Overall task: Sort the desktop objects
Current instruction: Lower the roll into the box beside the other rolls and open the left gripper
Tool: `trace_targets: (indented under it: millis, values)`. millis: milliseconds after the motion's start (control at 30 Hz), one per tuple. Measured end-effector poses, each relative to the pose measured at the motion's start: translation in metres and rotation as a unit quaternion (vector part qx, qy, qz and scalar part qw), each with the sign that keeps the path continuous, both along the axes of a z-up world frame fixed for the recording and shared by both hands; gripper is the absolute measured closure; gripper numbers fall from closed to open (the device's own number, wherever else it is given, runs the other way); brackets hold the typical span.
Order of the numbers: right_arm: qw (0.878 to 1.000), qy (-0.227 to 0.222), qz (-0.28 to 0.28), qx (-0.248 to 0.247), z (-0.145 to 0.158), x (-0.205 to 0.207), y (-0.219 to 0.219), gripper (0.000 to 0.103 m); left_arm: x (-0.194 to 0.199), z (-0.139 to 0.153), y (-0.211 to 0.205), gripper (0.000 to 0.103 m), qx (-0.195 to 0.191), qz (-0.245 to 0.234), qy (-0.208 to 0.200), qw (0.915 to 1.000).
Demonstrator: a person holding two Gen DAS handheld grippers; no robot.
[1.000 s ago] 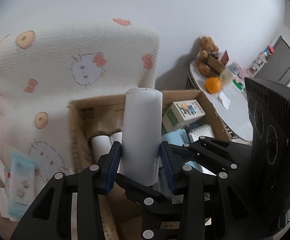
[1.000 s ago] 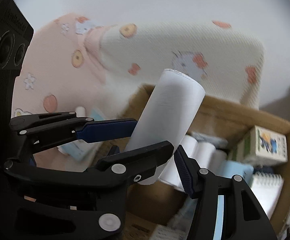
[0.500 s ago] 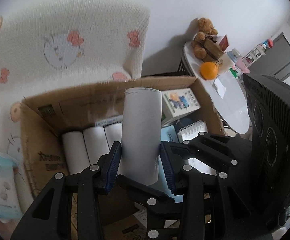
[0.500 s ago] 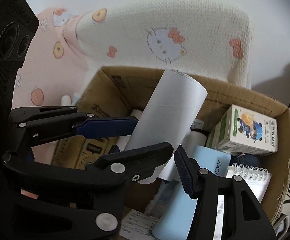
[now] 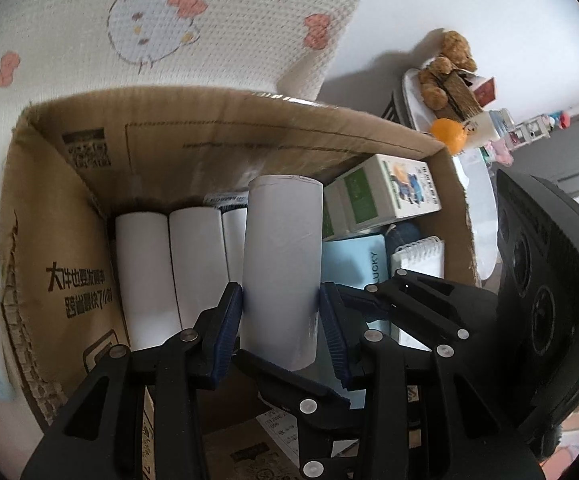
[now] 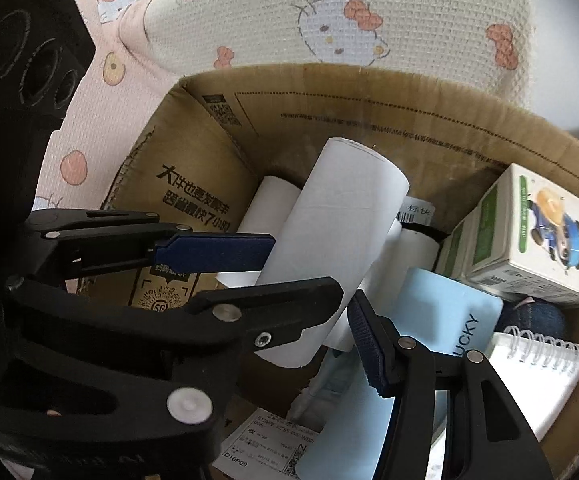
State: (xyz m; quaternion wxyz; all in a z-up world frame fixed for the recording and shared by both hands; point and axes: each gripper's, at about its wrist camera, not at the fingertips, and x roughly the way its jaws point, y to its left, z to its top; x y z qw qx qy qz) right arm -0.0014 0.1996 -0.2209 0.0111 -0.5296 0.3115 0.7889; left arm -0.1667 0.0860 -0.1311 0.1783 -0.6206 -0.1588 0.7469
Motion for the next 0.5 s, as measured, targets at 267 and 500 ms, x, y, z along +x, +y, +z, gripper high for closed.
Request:
trace_targets:
  millis: [267, 500]
  values:
    - [1.000, -0.001, 0.007, -0.015, -0.005, -0.004, -0.009, 0.049, -0.006, -0.021, -0.003, 0.060, -0.021, 0.021, -0.038, 0.9988]
    - [1.000, -0.009, 0.001, -0.013, -0.008, -0.005, -0.013, 0.049, -0.007, -0.024, 0.001, 0.060, -0.020, 0.028, -0.039, 0.9986]
